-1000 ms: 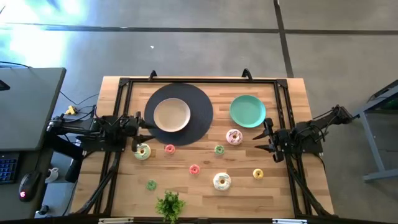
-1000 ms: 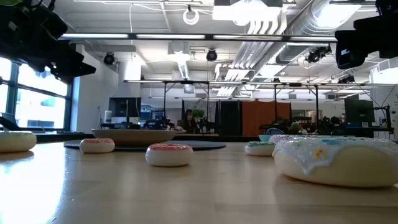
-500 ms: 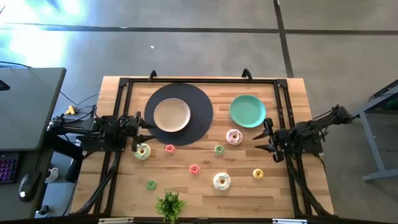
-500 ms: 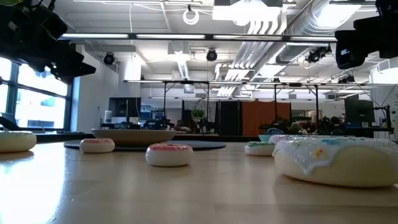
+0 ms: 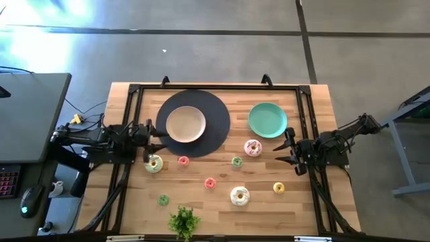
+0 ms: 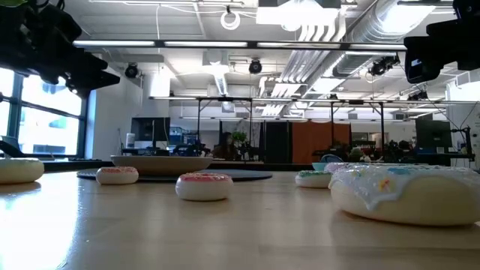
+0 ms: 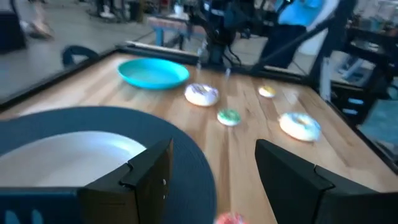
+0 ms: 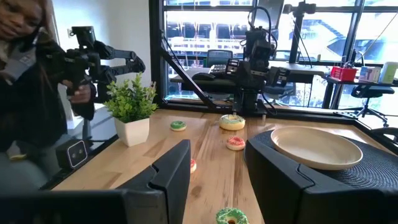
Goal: Pick & Place donuts
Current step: Put the big blue donut on the white plate
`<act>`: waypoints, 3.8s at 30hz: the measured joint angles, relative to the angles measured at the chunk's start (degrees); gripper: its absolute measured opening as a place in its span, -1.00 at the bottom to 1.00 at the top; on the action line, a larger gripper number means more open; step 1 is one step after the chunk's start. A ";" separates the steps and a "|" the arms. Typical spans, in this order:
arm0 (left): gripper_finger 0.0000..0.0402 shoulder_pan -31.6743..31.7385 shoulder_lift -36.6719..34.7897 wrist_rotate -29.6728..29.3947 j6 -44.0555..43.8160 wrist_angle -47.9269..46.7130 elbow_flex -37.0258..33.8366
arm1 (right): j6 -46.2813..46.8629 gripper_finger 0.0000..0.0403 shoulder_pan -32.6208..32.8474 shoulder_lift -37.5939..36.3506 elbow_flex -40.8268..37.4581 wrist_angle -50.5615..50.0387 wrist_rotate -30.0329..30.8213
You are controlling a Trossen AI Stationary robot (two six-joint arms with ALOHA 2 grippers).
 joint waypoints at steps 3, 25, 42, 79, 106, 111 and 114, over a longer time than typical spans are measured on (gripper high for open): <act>0.13 0.00 0.00 -0.05 0.03 1.35 -0.03 | 0.00 -0.25 -0.01 0.00 0.00 0.00 -0.01; 0.13 -0.01 0.00 6.15 -4.12 1.71 0.19 | 0.00 -0.25 -0.01 0.02 0.00 0.00 -0.01; 0.04 -0.01 2.31 1.41 -15.18 -7.02 11.09 | -0.72 -0.25 0.00 0.01 0.00 0.09 0.91; 0.12 -11.05 43.85 21.68 -28.15 -42.68 25.92 | -6.10 -0.25 -0.02 0.02 -0.01 4.40 19.35; 0.12 -27.48 56.09 4.31 -33.48 -30.86 18.12 | -6.03 -0.25 -0.02 0.02 -0.02 4.42 20.00; 0.12 -27.48 56.15 3.64 -31.82 -30.37 18.07 | -6.03 -0.25 -0.02 0.02 -0.02 4.42 19.98; 0.12 -27.48 56.08 3.59 -30.62 -29.46 18.02 | -6.03 -0.25 -0.02 0.02 -0.02 4.42 19.98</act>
